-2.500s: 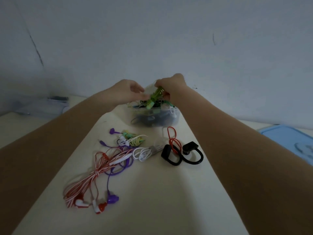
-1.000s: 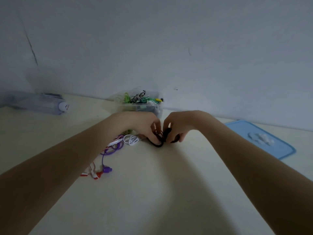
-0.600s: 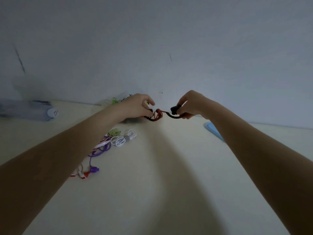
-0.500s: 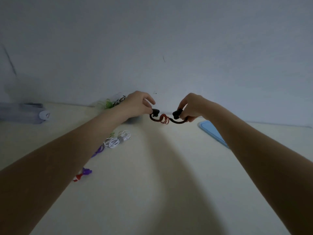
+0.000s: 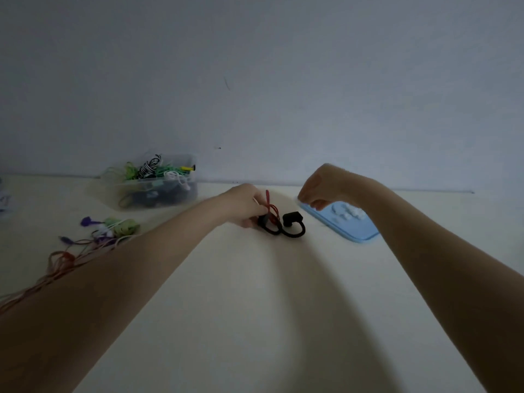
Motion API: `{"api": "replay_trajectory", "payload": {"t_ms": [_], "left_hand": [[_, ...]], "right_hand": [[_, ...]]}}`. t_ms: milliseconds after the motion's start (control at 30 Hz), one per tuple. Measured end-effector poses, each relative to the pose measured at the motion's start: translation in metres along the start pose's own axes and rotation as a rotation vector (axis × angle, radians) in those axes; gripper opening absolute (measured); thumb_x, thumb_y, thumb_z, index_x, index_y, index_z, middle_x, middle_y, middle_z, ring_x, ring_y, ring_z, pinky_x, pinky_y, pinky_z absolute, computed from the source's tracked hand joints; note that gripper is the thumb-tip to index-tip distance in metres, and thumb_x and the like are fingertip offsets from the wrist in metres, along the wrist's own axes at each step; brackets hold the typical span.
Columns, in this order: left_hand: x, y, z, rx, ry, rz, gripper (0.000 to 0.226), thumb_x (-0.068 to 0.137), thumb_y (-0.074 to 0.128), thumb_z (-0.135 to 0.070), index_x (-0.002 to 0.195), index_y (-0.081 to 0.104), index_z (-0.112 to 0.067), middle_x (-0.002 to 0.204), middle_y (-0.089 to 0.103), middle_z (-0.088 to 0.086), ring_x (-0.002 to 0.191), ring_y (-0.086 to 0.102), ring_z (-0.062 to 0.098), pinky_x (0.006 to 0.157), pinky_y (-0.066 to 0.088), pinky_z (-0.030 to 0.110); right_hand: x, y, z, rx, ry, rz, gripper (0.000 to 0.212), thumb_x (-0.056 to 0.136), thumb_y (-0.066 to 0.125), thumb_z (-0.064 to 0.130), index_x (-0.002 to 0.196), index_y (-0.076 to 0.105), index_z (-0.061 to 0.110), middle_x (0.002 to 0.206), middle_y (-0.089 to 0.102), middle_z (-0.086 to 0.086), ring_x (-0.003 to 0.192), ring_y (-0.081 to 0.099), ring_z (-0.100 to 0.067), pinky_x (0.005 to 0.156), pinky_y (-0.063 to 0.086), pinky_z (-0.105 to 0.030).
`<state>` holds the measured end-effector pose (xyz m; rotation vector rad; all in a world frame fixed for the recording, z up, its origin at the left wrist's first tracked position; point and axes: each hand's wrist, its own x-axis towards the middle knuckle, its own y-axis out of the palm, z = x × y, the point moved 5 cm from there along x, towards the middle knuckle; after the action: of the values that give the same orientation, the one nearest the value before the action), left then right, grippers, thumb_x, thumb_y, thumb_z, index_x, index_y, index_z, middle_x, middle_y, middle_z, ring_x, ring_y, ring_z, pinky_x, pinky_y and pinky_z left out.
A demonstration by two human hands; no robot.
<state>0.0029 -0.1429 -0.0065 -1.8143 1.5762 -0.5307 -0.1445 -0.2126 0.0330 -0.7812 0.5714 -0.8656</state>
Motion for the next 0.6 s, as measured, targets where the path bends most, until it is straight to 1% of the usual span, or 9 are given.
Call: {"api": "replay_trajectory", "payload": {"t_ms": [67, 133, 233, 267, 333, 367, 467, 533, 600], "left_hand": [[0.004, -0.001, -0.002, -0.048, 0.029, -0.042, 0.010, 0.088, 0.057, -0.007, 0.095, 0.061, -0.013, 0.093, 0.065, 0.012, 0.085, 0.066, 0.030, 0.077, 0.054, 0.036], [0.007, -0.001, -0.006, -0.036, 0.047, -0.098, 0.011, 0.084, 0.062, -0.007, 0.094, 0.062, -0.013, 0.095, 0.064, 0.013, 0.090, 0.065, 0.029, 0.085, 0.054, 0.037], [0.005, 0.002, -0.011, 0.077, 0.044, -0.102, 0.018, 0.080, 0.070, -0.018, 0.093, 0.063, -0.007, 0.093, 0.066, 0.012, 0.086, 0.066, 0.026, 0.078, 0.054, 0.032], [0.004, 0.003, -0.012, 0.111, 0.039, -0.064, 0.016, 0.079, 0.071, -0.020, 0.083, 0.063, -0.007, 0.082, 0.067, 0.010, 0.073, 0.066, 0.020, 0.068, 0.053, 0.026], [-0.002, 0.006, -0.011, 0.194, 0.012, 0.041, 0.027, 0.079, 0.071, -0.023, 0.059, 0.055, -0.013, 0.053, 0.058, -0.001, 0.043, 0.051, 0.007, 0.048, 0.041, 0.016], [-0.004, 0.007, -0.010, 0.246, 0.009, 0.064, 0.032, 0.079, 0.071, -0.025, 0.056, 0.054, -0.012, 0.048, 0.054, -0.002, 0.040, 0.046, 0.007, 0.045, 0.036, 0.016], [-0.005, 0.003, -0.007, 0.204, 0.037, 0.010, 0.016, 0.078, 0.072, -0.020, 0.077, 0.062, -0.008, 0.071, 0.063, 0.008, 0.057, 0.053, 0.015, 0.060, 0.043, 0.023], [-0.005, -0.004, -0.008, 0.122, 0.076, -0.073, 0.016, 0.077, 0.072, -0.012, 0.088, 0.062, -0.010, 0.086, 0.065, 0.009, 0.067, 0.058, 0.018, 0.064, 0.046, 0.024], [-0.005, -0.010, -0.012, 0.078, 0.134, -0.144, 0.019, 0.077, 0.071, -0.009, 0.093, 0.063, -0.012, 0.092, 0.064, 0.004, 0.078, 0.058, 0.016, 0.064, 0.043, 0.019]], "right_hand": [[0.002, -0.016, -0.006, -0.050, 0.022, -0.114, 0.012, 0.083, 0.067, 0.005, 0.092, 0.068, -0.003, 0.080, 0.067, -0.015, 0.067, 0.064, -0.020, 0.071, 0.057, -0.027], [0.000, -0.024, -0.014, -0.162, 0.075, -0.153, 0.004, 0.080, 0.067, 0.003, 0.078, 0.065, 0.000, 0.066, 0.063, -0.010, 0.058, 0.060, -0.018, 0.065, 0.055, -0.024], [-0.008, -0.028, -0.030, -0.357, 0.138, -0.246, 0.023, 0.072, 0.062, -0.001, 0.054, 0.048, 0.007, 0.033, 0.049, 0.000, 0.053, 0.052, -0.020, 0.054, 0.044, -0.023], [-0.012, -0.028, -0.035, -0.389, 0.137, -0.271, 0.023, 0.070, 0.062, -0.001, 0.056, 0.046, 0.006, 0.036, 0.049, -0.001, 0.057, 0.053, -0.022, 0.052, 0.042, -0.023], [-0.016, -0.025, -0.041, -0.431, 0.137, -0.265, 0.016, 0.071, 0.069, 0.002, 0.071, 0.054, 0.003, 0.068, 0.057, -0.011, 0.076, 0.058, -0.028, 0.061, 0.046, -0.027], [-0.018, -0.023, -0.044, -0.447, 0.142, -0.253, 0.017, 0.071, 0.073, 0.004, 0.083, 0.060, 0.002, 0.083, 0.058, -0.014, 0.086, 0.060, -0.030, 0.068, 0.048, -0.030], [-0.018, -0.017, -0.050, -0.453, 0.147, -0.217, 0.032, 0.072, 0.076, 0.009, 0.101, 0.065, 0.001, 0.102, 0.063, -0.017, 0.095, 0.062, -0.030, 0.073, 0.047, -0.030], [-0.017, -0.016, -0.053, -0.439, 0.149, -0.219, 0.033, 0.073, 0.075, 0.006, 0.104, 0.065, 0.001, 0.105, 0.062, -0.018, 0.094, 0.061, -0.031, 0.073, 0.046, -0.030], [-0.015, -0.016, -0.055, -0.426, 0.146, -0.232, 0.032, 0.073, 0.074, 0.004, 0.104, 0.065, 0.001, 0.106, 0.062, -0.019, 0.096, 0.061, -0.032, 0.072, 0.045, -0.030]]}}
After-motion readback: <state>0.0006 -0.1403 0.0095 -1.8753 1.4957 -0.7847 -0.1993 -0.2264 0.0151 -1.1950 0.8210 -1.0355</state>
